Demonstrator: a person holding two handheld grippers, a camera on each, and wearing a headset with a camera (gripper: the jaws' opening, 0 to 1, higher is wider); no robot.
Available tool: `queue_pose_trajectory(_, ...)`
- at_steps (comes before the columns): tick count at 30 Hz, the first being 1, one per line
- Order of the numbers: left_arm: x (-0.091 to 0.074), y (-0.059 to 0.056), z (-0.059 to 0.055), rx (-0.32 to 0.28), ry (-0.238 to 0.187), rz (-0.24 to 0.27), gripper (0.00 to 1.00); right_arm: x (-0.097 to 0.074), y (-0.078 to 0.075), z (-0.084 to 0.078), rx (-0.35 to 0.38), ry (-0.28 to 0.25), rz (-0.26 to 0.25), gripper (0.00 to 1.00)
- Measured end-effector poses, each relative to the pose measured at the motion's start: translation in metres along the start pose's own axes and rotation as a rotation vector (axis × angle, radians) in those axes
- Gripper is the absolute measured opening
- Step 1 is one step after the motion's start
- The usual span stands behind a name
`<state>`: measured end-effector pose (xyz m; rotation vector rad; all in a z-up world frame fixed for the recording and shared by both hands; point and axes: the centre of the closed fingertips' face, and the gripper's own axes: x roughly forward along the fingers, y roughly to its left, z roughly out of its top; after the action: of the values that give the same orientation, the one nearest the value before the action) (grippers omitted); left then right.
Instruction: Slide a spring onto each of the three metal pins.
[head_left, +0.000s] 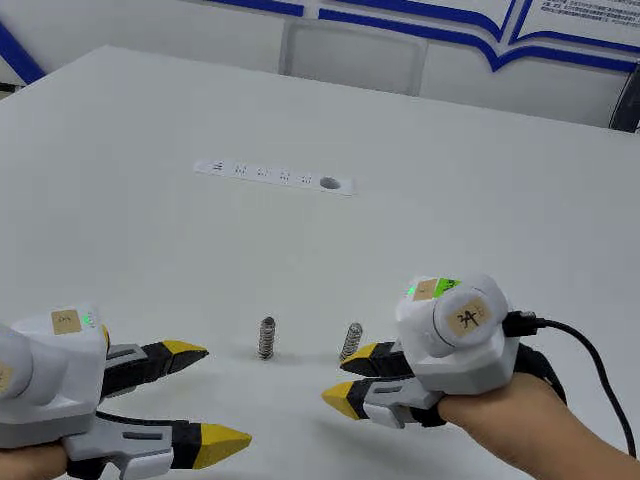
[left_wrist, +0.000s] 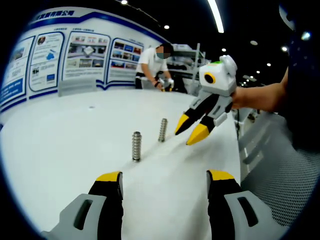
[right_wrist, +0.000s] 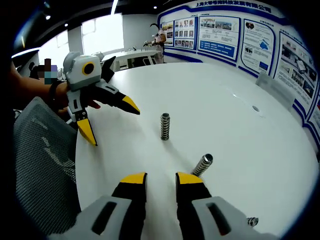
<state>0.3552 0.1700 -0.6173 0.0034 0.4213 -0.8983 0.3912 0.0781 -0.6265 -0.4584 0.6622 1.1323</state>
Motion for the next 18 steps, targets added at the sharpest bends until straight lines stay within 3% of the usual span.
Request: queue_pose_trajectory(18,-0.002,-0.003,0.000,0.001,0.002,0.000,0.70,-0.038,-0.016,-0.029,0.062,0.001,-0.065,0.29)
